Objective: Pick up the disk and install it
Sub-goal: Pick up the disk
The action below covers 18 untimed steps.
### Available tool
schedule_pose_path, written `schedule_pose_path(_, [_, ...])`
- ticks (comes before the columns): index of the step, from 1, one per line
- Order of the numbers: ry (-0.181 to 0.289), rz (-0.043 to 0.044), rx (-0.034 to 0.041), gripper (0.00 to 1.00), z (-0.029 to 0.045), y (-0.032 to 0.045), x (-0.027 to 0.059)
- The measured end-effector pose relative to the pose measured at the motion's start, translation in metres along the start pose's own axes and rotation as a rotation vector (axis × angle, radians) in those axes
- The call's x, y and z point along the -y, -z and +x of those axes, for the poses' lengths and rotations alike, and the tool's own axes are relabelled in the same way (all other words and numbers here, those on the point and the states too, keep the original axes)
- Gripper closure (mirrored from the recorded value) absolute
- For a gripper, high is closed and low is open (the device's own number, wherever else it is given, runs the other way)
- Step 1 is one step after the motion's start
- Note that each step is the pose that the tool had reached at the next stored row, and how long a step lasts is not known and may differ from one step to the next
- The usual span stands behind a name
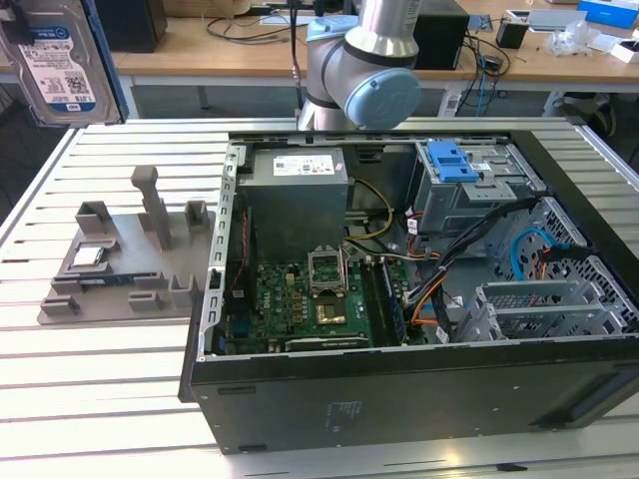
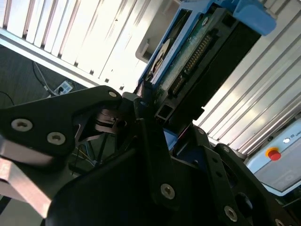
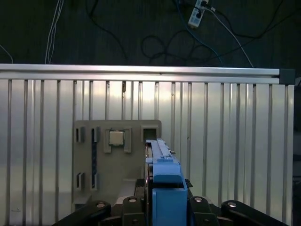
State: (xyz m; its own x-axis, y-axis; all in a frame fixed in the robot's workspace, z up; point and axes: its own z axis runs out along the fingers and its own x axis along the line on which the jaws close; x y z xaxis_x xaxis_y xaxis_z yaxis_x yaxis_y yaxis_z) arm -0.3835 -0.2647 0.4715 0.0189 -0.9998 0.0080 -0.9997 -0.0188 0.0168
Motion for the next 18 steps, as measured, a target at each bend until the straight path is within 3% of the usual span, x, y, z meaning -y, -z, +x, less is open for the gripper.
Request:
schedule_pose_path(13, [0.0, -0.0002, 0.0, 0.63, -0.0017, 0.0369, -0.0005])
schedule_pose_path(18, [0.0, -0.0001, 0.0, 0.63, -0.0021, 0.047, -0.0007])
